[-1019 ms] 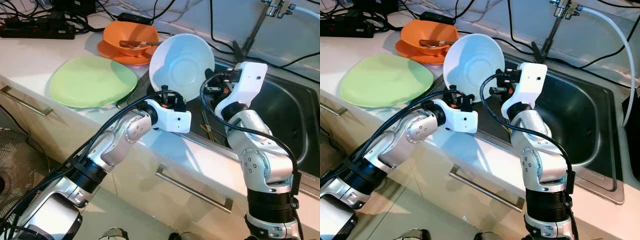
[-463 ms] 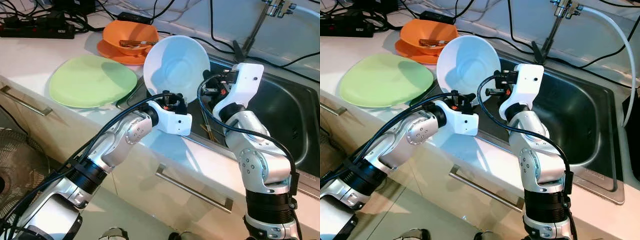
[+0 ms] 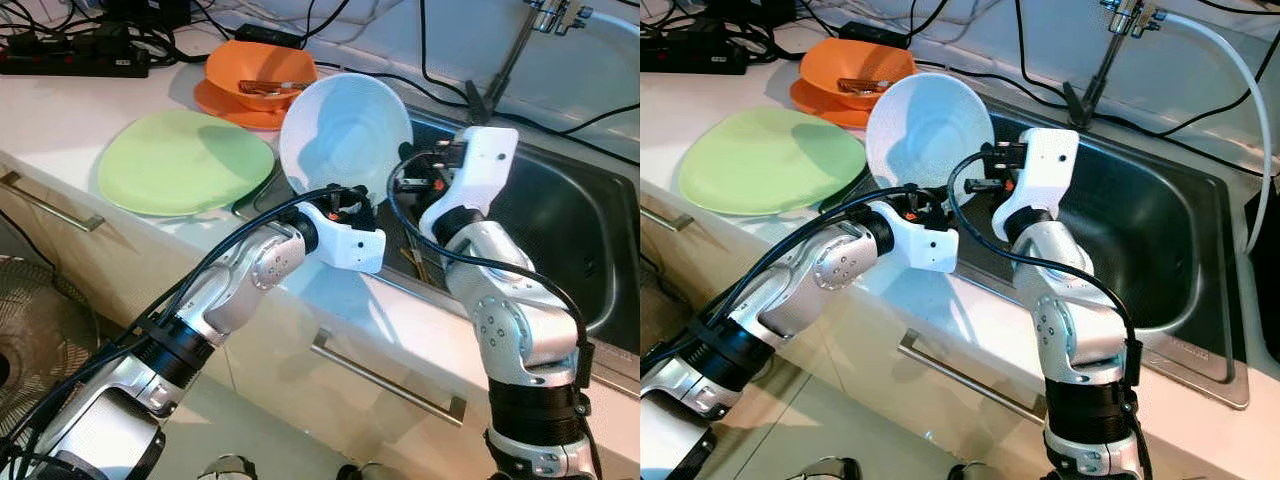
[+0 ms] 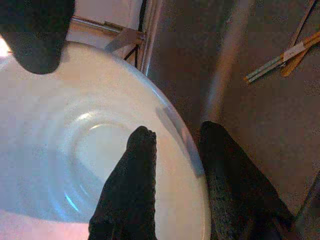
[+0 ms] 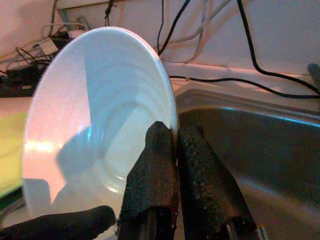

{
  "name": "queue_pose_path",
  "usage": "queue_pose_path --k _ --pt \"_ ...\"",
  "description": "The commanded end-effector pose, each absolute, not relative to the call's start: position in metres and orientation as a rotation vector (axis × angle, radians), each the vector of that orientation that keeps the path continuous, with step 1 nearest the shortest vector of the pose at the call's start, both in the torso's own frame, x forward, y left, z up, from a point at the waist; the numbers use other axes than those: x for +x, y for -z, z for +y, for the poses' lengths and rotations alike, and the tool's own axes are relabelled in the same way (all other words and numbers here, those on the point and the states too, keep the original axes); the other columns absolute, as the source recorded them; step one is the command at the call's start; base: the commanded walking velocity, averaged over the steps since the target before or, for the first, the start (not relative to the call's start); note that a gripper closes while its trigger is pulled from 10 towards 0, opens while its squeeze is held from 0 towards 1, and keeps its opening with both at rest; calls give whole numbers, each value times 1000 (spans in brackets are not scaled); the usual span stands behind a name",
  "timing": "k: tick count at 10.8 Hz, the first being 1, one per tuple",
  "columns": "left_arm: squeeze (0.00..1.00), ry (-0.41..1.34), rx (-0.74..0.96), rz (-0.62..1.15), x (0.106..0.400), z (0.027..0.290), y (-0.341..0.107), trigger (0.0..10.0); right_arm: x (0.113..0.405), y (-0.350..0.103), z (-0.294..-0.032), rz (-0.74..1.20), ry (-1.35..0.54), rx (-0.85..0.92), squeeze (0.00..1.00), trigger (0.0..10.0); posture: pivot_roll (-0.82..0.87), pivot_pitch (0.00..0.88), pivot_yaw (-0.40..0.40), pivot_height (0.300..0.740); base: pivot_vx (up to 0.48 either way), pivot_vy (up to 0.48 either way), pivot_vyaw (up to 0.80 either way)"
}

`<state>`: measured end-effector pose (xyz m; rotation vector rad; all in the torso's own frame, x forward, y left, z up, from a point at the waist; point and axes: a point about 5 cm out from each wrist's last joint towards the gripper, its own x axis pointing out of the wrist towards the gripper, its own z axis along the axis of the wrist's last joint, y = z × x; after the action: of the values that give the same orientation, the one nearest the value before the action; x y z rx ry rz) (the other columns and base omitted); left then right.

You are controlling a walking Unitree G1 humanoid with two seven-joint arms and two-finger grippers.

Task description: Kitchen organization

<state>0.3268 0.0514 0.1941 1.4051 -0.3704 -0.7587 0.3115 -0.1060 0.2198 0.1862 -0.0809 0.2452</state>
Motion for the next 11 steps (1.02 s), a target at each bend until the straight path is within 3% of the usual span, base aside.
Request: queue_pose_path --k 1,5,11 --pt "0 716 1379 -516 321 40 -220 10000 319 -210 -115 -29 -126 171 0 10000 -64 75 -113 740 0 0 0" --pt "0 717 1354 -519 320 39 -220 10000 327 -203 -157 -9 204 153 0 10000 -63 75 -113 740 0 0 0" --pt "0 712 1284 -480 319 42 -217 10000 327 -196 -160 6 254 161 0 10000 -60 75 -112 740 0 0 0"
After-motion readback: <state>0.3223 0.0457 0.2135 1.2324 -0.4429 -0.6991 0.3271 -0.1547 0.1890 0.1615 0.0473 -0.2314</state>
